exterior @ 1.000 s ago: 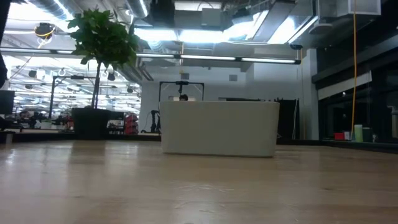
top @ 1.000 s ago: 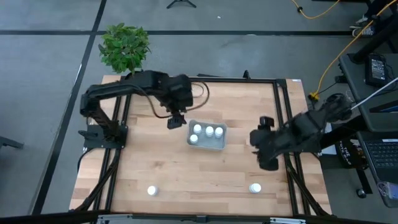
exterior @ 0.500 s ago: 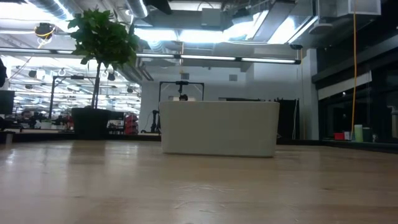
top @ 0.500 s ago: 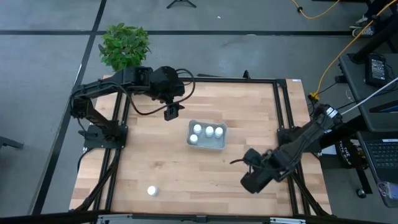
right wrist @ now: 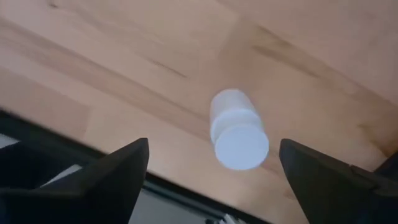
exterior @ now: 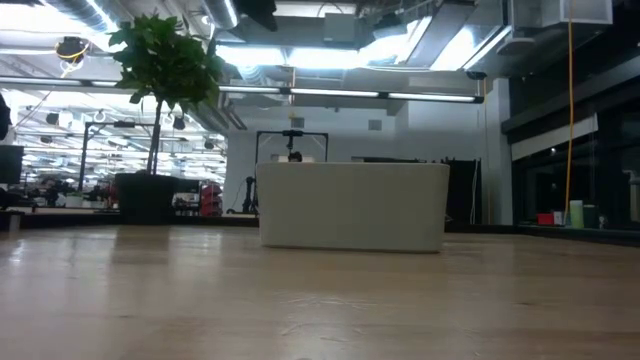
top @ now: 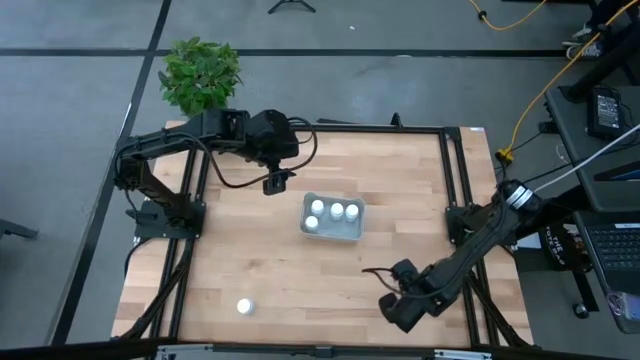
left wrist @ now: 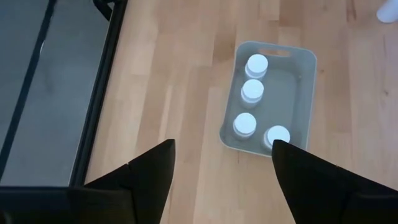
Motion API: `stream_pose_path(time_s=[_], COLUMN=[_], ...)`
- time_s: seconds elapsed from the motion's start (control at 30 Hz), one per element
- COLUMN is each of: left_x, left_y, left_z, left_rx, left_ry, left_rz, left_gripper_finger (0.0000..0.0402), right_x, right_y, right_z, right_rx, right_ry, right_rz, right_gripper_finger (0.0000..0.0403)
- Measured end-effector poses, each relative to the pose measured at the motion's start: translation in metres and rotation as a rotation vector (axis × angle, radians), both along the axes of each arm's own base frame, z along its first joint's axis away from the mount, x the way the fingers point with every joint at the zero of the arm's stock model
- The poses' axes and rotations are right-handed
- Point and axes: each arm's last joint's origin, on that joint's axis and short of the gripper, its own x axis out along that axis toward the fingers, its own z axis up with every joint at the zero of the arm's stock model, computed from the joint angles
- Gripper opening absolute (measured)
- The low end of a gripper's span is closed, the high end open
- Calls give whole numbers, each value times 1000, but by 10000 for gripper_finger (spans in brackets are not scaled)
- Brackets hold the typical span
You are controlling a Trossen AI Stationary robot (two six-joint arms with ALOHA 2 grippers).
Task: Pick and place pill bottles into a basket
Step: Put the right white pill bottle into the gray bin
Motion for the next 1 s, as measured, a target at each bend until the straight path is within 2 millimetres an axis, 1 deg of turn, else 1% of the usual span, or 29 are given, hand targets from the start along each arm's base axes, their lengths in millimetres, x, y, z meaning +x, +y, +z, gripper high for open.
stream_pose_path(time_s=[0.13, 0.27, 0.47, 0.53, 0.7, 0.83, 0.93, 1.0], left_x=[0, 0, 0, 0, 0, 0, 0, 0], left_y=[0, 0, -1, -1, -1, -1, -1, -1], left_z=[0, 0, 0, 0, 0, 0, 0, 0], left_rx=[-16, -30, -38, -38, -38, -38, -37, -38], left_ry=[-5, -7, -9, -9, -9, -9, -9, -8], left_rz=[23, 20, 15, 15, 15, 15, 16, 15], left_gripper_finger=[260, 260, 260, 260, 260, 260, 260, 260], right_x=[2, 1, 1, 0, -5, -7, -7, -6], right_y=[2, 4, 8, 7, 5, 4, 5, 5], right_z=[-14, -21, -22, -28, -44, -49, -50, -50], right_rx=[-36, -38, -14, -11, -11, 4, 9, 15], right_ry=[67, 125, 106, 103, 107, 120, 116, 114], right_rz=[-17, -37, -35, -34, -30, -28, -25, -24], right_gripper_finger=[362, 362, 361, 355, 330, 303, 272, 243])
